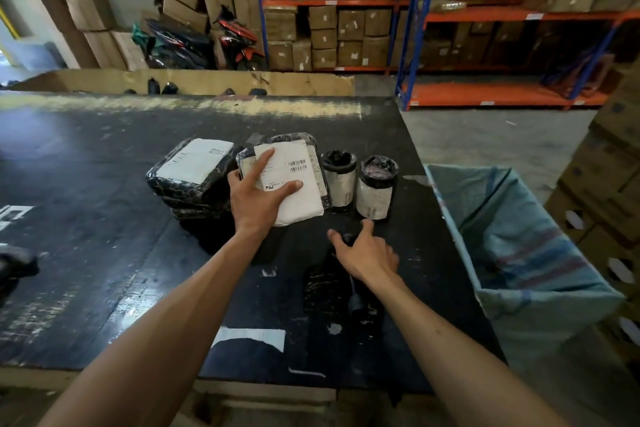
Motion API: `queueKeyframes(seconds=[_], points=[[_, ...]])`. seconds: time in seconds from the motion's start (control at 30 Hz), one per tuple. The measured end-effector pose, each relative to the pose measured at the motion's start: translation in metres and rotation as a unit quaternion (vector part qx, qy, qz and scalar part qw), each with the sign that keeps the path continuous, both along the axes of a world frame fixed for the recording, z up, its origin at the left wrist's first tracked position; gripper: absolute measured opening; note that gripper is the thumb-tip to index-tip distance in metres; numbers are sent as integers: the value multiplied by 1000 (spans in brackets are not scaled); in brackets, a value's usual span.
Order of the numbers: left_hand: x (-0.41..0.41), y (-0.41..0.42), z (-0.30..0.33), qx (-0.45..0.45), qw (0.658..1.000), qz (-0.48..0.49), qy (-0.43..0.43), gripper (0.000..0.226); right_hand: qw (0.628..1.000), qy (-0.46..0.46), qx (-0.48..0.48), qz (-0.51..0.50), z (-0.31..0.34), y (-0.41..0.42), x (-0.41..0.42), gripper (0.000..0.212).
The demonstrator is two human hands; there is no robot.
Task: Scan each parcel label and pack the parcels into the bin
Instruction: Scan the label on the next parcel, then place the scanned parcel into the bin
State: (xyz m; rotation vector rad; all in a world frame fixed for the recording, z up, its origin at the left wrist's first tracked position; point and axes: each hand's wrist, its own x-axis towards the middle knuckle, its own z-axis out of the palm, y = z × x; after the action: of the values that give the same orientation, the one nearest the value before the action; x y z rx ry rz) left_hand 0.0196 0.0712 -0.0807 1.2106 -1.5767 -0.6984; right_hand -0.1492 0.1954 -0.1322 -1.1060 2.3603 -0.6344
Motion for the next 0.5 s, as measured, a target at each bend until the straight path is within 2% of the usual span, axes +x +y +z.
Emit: queueKeyframes(seconds=[0.07, 0.17, 0.23, 0.3, 0.43, 0.5], points=[[-13, 1, 8, -10, 1000, -21, 6, 76, 998, 8, -69, -3, 11, 3, -15, 89], [-38, 4, 16, -22, 998, -60, 19, 74, 972, -94, -218, 1, 35, 4, -46, 72], [-62, 8, 20, -30, 995, -91, 28, 73, 951, -125, -282, 25, 48, 6, -69, 66], [-91, 14, 24, -21, 991, -124, 41, 67, 942, -124, -308, 56, 59, 12, -93, 64], [-156, 34, 24, 26, 979, -190, 69, 36, 936, -115, -314, 107, 68, 23, -145, 72], [-192, 45, 20, 40, 973, -215, 74, 32, 932, -134, -323, 91, 66, 29, -172, 71]])
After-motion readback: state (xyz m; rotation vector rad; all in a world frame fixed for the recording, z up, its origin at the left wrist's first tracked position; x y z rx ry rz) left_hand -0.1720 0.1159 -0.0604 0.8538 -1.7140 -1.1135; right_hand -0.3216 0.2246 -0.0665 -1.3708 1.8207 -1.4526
